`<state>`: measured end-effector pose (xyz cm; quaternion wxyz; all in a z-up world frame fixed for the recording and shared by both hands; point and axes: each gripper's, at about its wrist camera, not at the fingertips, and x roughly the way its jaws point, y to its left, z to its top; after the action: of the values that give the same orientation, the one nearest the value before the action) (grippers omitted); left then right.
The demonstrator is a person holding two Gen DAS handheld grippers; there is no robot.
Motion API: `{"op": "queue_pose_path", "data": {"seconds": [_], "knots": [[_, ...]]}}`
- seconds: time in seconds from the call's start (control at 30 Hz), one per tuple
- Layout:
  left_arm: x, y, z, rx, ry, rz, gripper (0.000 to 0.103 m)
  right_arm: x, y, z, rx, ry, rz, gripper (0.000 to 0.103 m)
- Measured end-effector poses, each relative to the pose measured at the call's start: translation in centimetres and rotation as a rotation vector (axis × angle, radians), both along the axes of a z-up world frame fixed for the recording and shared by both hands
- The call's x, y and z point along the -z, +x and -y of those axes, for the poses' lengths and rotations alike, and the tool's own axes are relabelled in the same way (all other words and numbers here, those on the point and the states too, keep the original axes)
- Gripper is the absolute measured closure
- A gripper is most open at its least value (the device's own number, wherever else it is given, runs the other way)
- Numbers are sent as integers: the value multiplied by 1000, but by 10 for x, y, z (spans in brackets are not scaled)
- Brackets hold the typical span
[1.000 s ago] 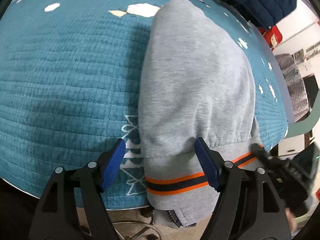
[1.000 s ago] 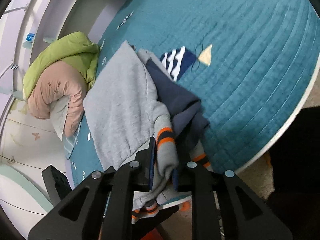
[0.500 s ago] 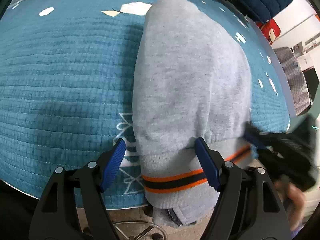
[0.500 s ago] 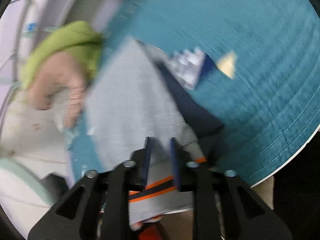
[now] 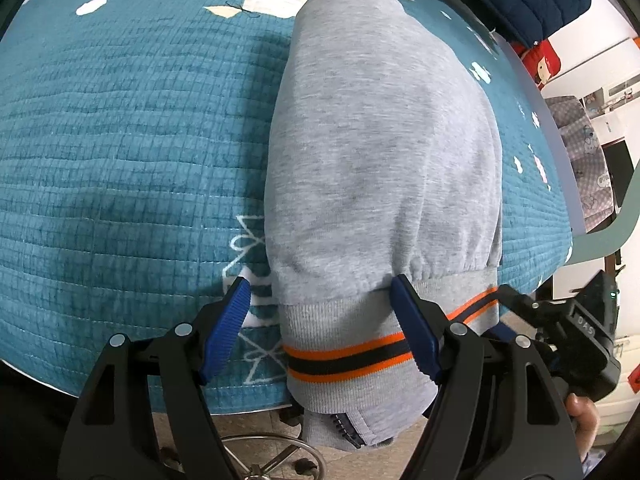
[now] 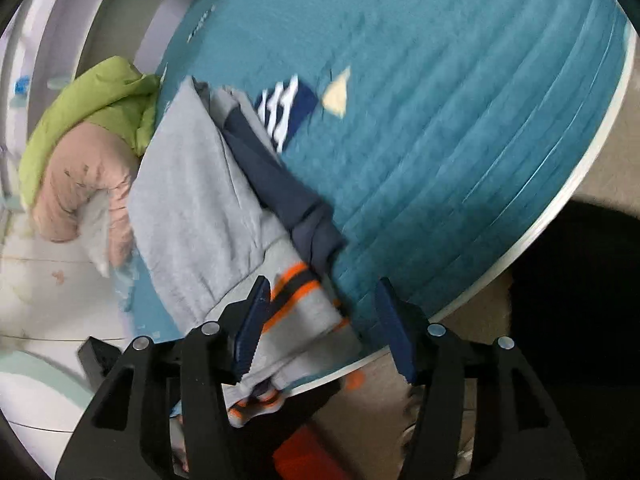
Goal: Fold large clothes
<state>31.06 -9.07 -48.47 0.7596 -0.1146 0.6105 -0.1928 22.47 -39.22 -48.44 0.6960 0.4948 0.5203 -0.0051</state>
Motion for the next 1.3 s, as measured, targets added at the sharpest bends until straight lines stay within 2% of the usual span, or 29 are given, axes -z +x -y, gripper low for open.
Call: {"op": "queue_pose_path", "data": {"seconds": [0.07, 0.17, 0.3, 0.47, 0.63, 0.73, 0.87, 0.9, 0.97, 1.07, 1.1, 1.13, 1.2, 1.3], "knots": [[0, 0, 0, 2, 0, -2, 30, 6, 5, -5, -17, 47, 5, 50], [0, 1, 1, 0, 1, -6, 30, 13, 11, -6, -13, 56, -4, 50], [0, 2, 1, -2, -5, -8, 30, 21, 13, 1, 23, 159, 35, 42], [1, 2, -5, -7, -22, -17, 30, 8, 13, 3, 16, 172, 130, 50], [5, 5, -14, -25, -59, -50, 29, 16, 33, -2, 32, 164, 96, 48], [8, 6, -18, -45, -95, -72, 26, 23, 51, -11, 41, 210, 95, 48], [10, 6, -23, -52, -145, -84, 21, 8, 55, -7, 12, 271, 215, 56], [11, 6, -24, -56, -148, -84, 19, 11, 58, -10, 12, 273, 218, 56], [13, 6, -21, -68, -145, -89, 16, 20, 62, -8, 17, 253, 168, 56], [10, 5, -6, -38, -81, -56, 13, 31, 66, -11, 33, 263, 158, 58], [8, 5, -3, -28, -69, -41, 19, 27, 68, -14, 13, 229, 156, 64], [3, 4, 1, -2, -75, -16, 29, 22, 69, -16, -2, 199, 164, 71], [-6, 1, 6, 40, -36, 30, 44, 3, 76, -28, -53, 88, 175, 75], [-21, -5, 11, 90, 18, 110, 61, -28, 78, -44, -101, -40, 200, 77]]}}
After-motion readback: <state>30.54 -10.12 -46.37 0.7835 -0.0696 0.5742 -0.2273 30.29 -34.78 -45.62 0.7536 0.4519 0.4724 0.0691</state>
